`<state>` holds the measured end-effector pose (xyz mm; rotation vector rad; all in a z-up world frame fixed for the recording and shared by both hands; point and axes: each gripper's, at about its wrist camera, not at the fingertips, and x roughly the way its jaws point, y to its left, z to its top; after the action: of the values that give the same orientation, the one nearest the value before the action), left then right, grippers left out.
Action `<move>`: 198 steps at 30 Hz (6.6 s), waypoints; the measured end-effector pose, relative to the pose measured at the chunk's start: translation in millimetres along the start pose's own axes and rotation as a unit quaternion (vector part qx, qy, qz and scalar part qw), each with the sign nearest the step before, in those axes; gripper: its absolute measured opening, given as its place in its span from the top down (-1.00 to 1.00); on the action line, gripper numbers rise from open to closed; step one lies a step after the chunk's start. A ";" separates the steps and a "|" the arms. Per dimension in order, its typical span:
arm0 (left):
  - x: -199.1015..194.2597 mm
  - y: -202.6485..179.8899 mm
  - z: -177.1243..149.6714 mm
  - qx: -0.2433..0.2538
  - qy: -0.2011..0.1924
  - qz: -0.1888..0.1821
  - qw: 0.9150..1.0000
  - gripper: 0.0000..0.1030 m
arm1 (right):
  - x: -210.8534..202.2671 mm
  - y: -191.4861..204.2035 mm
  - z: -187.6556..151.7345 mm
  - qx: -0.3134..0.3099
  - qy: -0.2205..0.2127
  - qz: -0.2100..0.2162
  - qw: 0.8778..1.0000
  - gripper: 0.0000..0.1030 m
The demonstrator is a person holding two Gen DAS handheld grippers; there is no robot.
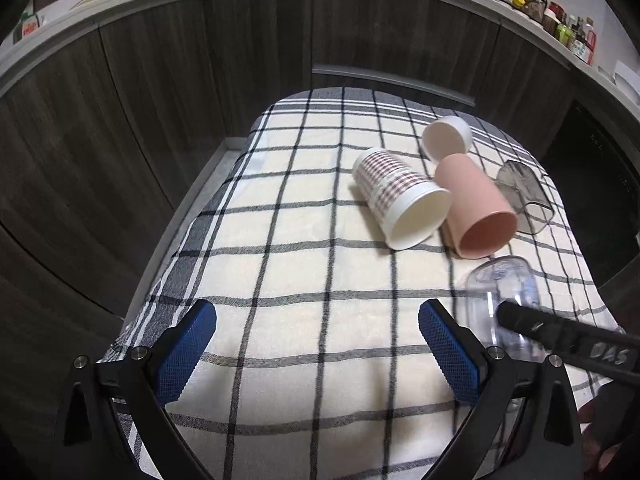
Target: Flip cup upside down
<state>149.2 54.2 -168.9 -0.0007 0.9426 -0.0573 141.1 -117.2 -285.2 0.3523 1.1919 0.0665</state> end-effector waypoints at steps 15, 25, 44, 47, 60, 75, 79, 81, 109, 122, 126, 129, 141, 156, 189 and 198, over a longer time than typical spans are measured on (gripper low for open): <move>4.6 -96.9 19.1 0.057 0.086 -0.054 0.993 -1.00 | -115.1 -37.0 2.5 -0.029 -0.128 -0.108 0.985 -0.73; 45.0 -141.1 33.0 0.074 0.197 -0.041 0.977 -0.99 | -122.6 -66.1 28.9 -0.019 -0.132 -0.140 0.981 -0.73; 119.6 -171.0 38.6 0.093 0.350 -0.016 0.932 -0.38 | -91.7 -107.1 56.3 0.034 -0.103 -0.064 0.992 -0.73; 121.3 -172.6 41.4 0.099 0.350 -0.021 0.931 -0.38 | -84.2 -112.8 57.8 0.046 -0.093 -0.053 0.993 -0.73; 65.3 -162.4 57.2 0.091 0.278 -0.044 0.955 -0.37 | -87.3 -110.7 55.2 0.051 -0.096 -0.044 0.993 -0.73; -13.0 -110.4 44.9 0.066 -0.070 -0.100 0.990 -0.37 | -110.1 -86.7 30.5 0.022 -0.163 -0.055 0.985 -0.73; -16.9 -99.9 32.0 0.059 -0.170 -0.107 0.978 -0.38 | -106.4 -84.0 22.6 0.012 -0.183 -0.070 0.980 -0.73; -12.5 -100.4 24.4 0.068 -0.211 -0.089 0.971 -0.38 | -101.1 -83.9 20.0 0.010 -0.185 -0.072 0.980 -0.73; 0.3 -98.4 -12.5 0.069 -0.167 -0.062 0.982 -0.42 | -80.9 -91.6 7.8 0.012 -0.178 -0.061 0.982 -0.73; -36.2 -95.0 -18.7 0.074 -0.189 -0.061 0.977 -0.55 | -109.4 -68.8 -12.9 -0.035 -0.243 -0.082 0.966 -0.73; -54.6 -93.2 -20.8 0.072 -0.202 -0.059 0.975 -0.56 | -126.9 -56.8 -23.0 -0.056 -0.276 -0.095 0.955 -0.73; -67.7 -89.8 -19.4 0.065 -0.201 -0.059 0.976 -0.57 | -140.8 -47.9 -30.6 -0.070 -0.296 -0.100 0.947 -0.73; -121.1 -67.1 -18.9 0.031 -0.181 -0.035 0.982 -0.65 | -194.3 -13.5 -54.2 -0.099 -0.328 -0.095 0.934 -0.73; -167.6 -42.1 -40.0 -0.011 -0.134 -0.025 0.991 -0.73 | -244.9 14.8 -85.6 -0.115 -0.336 -0.102 0.929 -0.83; -216.8 -47.9 -54.2 0.008 -0.147 -0.024 0.989 -0.79 | -292.6 25.4 -122.9 -0.117 -0.359 -0.118 0.918 -0.88; -213.0 -47.0 -54.9 0.008 -0.145 -0.023 0.989 -0.79 | -293.0 25.5 -122.6 -0.116 -0.358 -0.118 0.919 -0.88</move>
<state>-22.4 19.2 -27.8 -0.0161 0.6510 -0.1053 -77.8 -133.3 -54.2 0.0055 0.4802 -0.1249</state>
